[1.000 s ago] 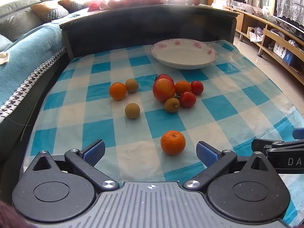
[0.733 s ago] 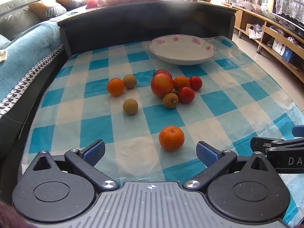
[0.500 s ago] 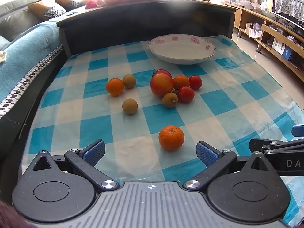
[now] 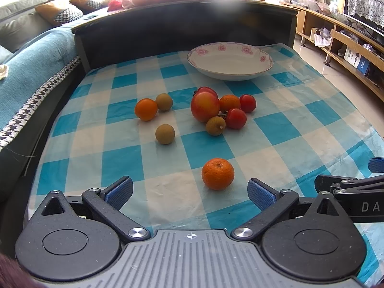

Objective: Organize fruits

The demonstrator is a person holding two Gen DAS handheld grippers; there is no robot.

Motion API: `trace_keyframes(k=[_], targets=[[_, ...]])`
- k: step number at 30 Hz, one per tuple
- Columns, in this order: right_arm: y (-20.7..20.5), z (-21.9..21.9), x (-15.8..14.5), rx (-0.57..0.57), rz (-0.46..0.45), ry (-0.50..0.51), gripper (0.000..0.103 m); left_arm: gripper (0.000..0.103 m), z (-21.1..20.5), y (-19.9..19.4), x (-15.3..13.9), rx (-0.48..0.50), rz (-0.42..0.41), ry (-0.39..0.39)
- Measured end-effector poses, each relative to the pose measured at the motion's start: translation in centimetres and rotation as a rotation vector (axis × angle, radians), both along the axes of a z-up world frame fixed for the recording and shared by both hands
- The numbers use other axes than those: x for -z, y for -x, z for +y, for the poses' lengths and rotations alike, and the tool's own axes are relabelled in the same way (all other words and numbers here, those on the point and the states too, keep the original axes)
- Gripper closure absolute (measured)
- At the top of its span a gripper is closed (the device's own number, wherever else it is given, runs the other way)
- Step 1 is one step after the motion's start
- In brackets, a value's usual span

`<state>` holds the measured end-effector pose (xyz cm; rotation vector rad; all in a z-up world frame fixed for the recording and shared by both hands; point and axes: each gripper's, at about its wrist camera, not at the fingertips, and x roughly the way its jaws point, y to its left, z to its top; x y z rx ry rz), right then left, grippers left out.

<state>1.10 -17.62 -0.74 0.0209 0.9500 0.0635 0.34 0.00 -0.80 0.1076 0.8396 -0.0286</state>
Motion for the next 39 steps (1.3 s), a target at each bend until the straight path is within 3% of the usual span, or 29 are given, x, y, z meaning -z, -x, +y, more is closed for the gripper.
trace_keyframes(k=[39], targets=[[-0.36,-0.02,0.35,-0.014,0.022,-0.004,0.001,0.006,-0.48,-0.44,0.09,0.067,-0.011,-0.020]])
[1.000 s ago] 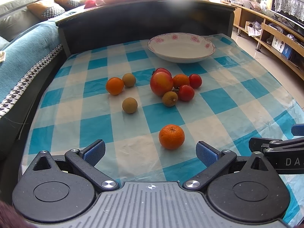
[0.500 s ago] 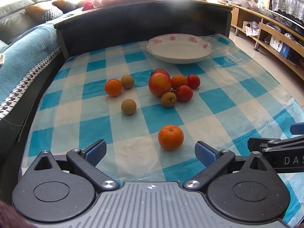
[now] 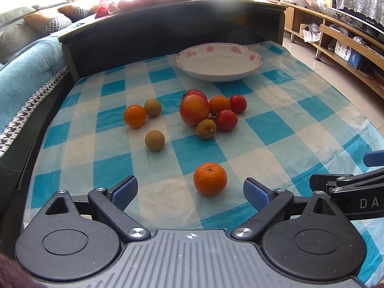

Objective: Organize fruits

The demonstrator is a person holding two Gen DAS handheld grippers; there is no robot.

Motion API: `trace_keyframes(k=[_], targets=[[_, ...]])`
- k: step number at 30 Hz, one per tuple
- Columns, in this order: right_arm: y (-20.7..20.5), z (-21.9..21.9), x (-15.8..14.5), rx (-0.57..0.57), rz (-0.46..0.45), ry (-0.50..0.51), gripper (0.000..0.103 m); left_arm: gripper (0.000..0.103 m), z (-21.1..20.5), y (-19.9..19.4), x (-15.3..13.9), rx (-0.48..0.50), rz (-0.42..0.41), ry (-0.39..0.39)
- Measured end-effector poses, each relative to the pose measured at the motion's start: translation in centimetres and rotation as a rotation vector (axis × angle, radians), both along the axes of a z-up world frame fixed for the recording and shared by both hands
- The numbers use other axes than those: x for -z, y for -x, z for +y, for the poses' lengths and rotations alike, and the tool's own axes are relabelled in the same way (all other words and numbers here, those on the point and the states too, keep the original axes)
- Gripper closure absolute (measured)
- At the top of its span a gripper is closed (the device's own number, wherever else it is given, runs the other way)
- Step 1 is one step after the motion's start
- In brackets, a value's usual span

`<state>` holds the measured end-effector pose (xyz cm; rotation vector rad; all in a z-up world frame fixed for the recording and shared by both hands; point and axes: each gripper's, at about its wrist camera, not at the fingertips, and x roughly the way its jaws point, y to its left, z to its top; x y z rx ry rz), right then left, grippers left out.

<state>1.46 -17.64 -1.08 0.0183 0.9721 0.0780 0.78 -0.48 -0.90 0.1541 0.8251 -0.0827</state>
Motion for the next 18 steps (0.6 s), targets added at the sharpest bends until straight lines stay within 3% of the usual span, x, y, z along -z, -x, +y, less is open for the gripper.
trace_keyframes(k=[8,18], targets=[[-0.4,-0.4,-0.1,0.005,0.009,-0.015,0.001,0.012,-0.4,-0.7,0.4,0.030,0.005,-0.005],[-1.0,-1.0,-0.8,0.003,-0.002,-0.048,0.001,0.033,-1.1,-1.5,0.9,0.062,0.026,-0.006]])
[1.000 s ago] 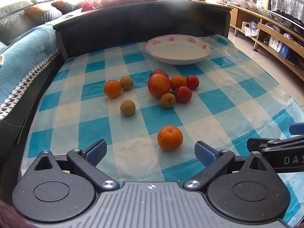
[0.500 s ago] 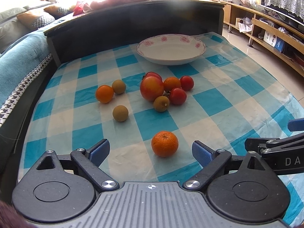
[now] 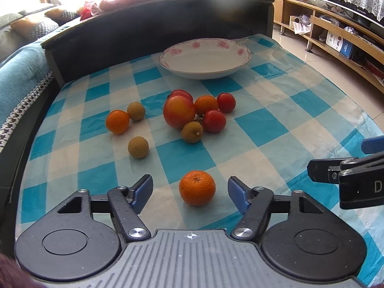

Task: Organize fruits
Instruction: 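Close the left tool on the mandarin orange while the right tool grasps a red cherry tomato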

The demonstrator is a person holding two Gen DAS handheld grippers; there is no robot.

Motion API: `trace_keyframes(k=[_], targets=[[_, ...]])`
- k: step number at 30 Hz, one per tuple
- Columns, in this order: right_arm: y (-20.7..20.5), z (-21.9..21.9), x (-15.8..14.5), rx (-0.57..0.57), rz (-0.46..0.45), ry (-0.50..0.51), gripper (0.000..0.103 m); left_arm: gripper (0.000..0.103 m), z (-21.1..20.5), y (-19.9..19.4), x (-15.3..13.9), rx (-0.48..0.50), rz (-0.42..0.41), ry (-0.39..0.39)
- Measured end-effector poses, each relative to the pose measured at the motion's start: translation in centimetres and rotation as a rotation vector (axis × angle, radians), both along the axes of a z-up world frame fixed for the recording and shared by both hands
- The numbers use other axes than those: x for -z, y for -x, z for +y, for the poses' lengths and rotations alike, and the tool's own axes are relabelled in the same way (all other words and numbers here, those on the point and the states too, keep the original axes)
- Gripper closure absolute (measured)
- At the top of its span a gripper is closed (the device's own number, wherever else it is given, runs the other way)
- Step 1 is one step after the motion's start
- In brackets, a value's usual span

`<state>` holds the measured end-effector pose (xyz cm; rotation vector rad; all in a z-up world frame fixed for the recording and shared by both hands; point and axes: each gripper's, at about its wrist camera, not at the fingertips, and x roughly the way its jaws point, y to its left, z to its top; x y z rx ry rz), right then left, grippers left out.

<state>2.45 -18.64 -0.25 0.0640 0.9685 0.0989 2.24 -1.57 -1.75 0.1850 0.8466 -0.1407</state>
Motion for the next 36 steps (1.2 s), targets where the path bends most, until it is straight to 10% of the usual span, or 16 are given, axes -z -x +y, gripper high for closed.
trace_keyframes(k=[13,19,23,36], targets=[[-2.3,0.7,-0.1,-0.065,-0.004,-0.028,0.010,0.060,0.7,-1.3,0.8,0.015,0.055,0.107],[-3.8,1.6,-0.7,-0.138,-0.027,-0.049,0.013,0.062,0.6,-1.1,0.8,0.040,0.042,0.109],[-5.6,2.8,-0.7,-0.213,-0.027,-0.021,0.039,0.062,1.0,-1.2,0.7,0.034,0.053,0.129],[-12.5,5.0,0.6,-0.420,-0.056,0.009,0.048,0.062,1.7,-1.6,0.7,0.037,0.074,0.174]])
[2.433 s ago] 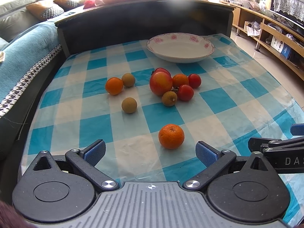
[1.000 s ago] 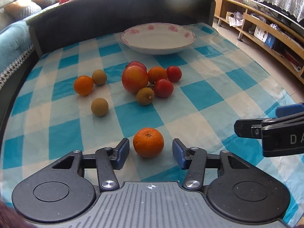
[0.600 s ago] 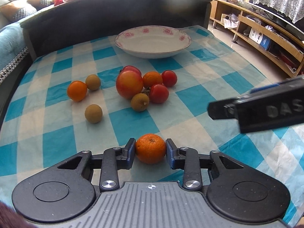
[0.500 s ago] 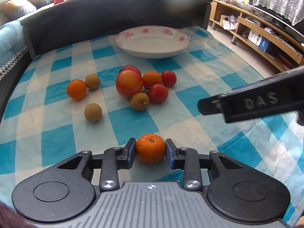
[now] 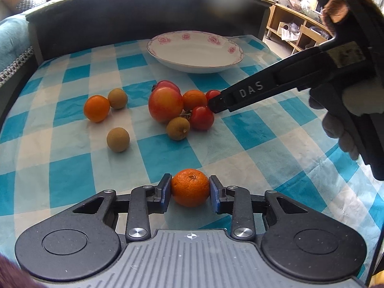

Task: Organize fruits
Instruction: 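Close the left tool on the mandarin orange while the right tool grasps a red cherry tomato, then carry the orange in the left tool and tomato in the right tool over the white bowl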

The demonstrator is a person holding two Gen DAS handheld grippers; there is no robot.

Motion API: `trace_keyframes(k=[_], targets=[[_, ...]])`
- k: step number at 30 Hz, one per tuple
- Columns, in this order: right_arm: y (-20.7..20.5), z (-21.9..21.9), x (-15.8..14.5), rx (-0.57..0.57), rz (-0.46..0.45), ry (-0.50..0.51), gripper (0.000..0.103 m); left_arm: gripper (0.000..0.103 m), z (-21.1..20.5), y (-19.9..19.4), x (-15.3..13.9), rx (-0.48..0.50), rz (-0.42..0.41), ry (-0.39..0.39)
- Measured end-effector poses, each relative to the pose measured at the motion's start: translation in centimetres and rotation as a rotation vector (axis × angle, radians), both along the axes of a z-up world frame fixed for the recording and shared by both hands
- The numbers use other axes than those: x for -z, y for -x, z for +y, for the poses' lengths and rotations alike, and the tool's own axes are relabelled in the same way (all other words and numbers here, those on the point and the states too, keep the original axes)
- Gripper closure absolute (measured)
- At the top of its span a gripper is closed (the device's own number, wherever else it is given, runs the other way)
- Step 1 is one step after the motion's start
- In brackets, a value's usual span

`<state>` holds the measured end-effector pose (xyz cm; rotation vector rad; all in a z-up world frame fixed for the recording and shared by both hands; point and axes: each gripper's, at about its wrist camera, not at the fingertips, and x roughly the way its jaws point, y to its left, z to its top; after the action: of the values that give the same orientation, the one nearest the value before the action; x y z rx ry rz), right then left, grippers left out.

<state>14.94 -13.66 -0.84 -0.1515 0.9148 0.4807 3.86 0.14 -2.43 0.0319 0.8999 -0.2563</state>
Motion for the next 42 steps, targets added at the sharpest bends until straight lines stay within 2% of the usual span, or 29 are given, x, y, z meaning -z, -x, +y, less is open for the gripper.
trace_keyframes(k=[9,13,25,34,42], targets=[[-2.5,1.2,1.8,-0.090,0.038,0.003,0.063,0.061,-0.5,0.0,0.2,0.026,-0.020,-0.023],[-2.6,1.9,2.0,-0.112,0.012,0.016,0.074,0.062,-0.6,-0.1,0.2,0.026,-0.026,-0.029],[-1.3,1.3,1.1,-0.102,0.019,0.016,0.074,0.063,-0.6,-0.1,-0.3,0.017,-0.023,-0.030],[-0.1,0.3,0.2,-0.089,0.015,0.003,0.074,0.063,-0.2,-1.1,-2.0,-0.017,-0.067,0.009],[0.3,-0.1,-1.2,-0.076,-0.013,-0.025,0.074,0.063,-0.5,-3.9,-3.9,-0.028,-0.144,0.012]])
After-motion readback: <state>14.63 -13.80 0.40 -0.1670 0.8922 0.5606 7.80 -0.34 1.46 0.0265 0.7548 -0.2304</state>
